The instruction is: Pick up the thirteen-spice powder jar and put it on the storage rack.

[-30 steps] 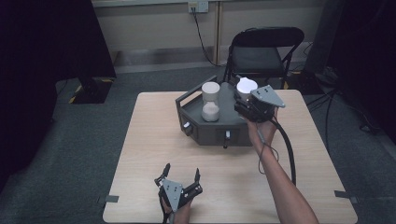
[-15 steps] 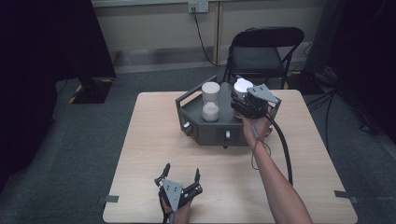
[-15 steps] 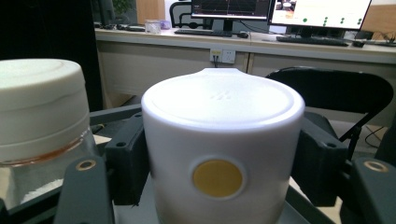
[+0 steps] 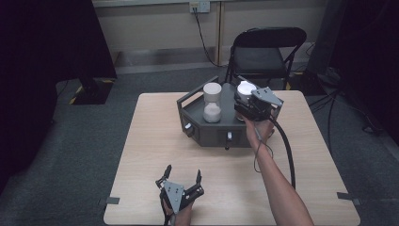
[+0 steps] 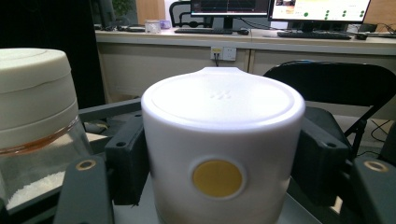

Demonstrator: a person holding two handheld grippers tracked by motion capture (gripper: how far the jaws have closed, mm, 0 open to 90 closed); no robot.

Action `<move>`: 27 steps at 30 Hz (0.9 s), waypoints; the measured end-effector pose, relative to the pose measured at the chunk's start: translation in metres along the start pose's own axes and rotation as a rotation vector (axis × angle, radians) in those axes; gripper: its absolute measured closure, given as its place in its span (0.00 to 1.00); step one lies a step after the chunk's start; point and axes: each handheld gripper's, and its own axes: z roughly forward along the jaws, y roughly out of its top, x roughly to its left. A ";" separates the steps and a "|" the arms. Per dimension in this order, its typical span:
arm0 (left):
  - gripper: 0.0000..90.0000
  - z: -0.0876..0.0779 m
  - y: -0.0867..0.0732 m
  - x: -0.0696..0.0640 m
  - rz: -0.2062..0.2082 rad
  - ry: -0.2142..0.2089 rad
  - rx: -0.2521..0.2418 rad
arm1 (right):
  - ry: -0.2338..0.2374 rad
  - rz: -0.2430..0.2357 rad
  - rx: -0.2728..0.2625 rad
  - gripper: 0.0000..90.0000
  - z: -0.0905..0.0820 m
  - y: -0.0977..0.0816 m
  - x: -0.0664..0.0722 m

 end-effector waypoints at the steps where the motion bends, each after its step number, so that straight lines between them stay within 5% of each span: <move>1: 0.00 0.000 0.000 0.000 0.000 0.000 0.000 | 0.000 0.005 0.000 0.33 0.000 0.000 -0.001; 23: 0.00 0.000 0.000 0.000 0.000 0.000 0.000 | -0.006 0.022 -0.012 0.32 0.000 -0.004 0.000; 27: 0.00 0.000 0.000 0.000 0.000 0.000 0.000 | -0.053 0.026 -0.039 0.07 -0.001 -0.006 0.006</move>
